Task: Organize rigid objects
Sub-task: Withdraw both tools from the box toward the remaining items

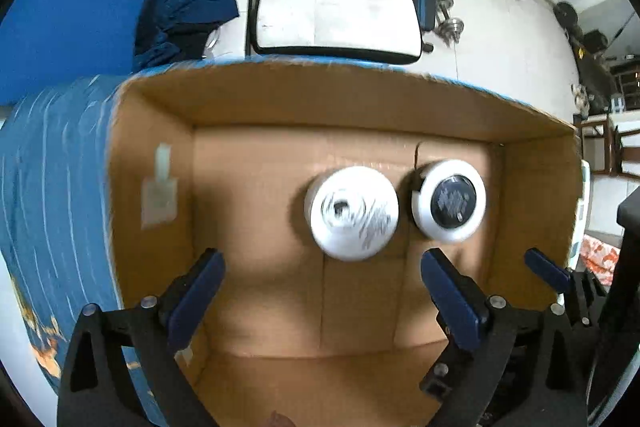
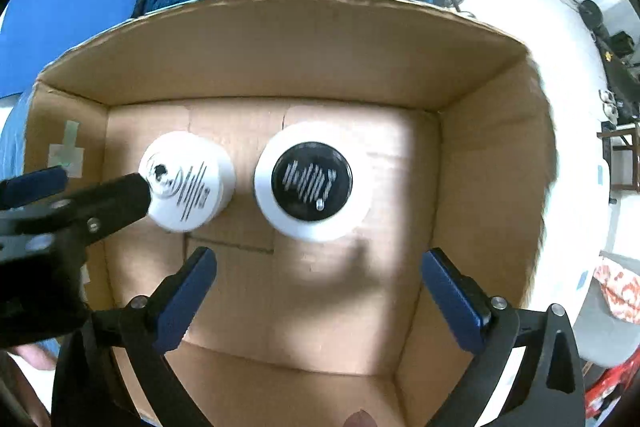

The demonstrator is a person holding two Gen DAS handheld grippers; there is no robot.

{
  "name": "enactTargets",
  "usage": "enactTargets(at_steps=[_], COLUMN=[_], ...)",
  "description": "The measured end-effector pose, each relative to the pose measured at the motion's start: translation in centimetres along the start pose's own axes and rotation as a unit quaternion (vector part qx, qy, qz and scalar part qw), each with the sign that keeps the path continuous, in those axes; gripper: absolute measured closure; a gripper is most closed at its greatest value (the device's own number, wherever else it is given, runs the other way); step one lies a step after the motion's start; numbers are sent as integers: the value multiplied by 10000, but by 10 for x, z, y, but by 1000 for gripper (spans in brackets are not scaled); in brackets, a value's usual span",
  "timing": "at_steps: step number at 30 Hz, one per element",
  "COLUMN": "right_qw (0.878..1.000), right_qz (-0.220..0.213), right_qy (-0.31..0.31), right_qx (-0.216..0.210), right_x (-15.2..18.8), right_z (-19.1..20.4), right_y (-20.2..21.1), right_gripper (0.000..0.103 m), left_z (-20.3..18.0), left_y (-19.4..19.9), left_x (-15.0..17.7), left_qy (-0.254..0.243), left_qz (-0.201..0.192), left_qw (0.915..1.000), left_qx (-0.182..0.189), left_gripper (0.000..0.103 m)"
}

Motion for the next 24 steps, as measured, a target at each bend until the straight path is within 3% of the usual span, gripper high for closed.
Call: enactTargets(at_steps=[12,24], right_qw=[9938,9842], right_qz=[-1062,-1716], right_qy=[-293,-431], right_qx=[163,75], right_x=[86,161], right_z=[-6,-34], right_y=[77,143], right_gripper=[0,0], left_z=[0,-20], left_y=[90,132], left_x=[96,168], left_qy=[-147,-290], left_qz=[-1385,-1961], left_qw=[9898,9798], left_qx=[-301,-278], left_gripper=[3,3])
Point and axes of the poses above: each gripper's, at about its wrist camera, not at the fingertips, and y roughly against the way its jaws point, z to its left, x to its underside, the point moved 7 cm from there along -y, roughly the way its jaws point, and after that the axes turned 10 degrees about x, right-handed, at the moved point
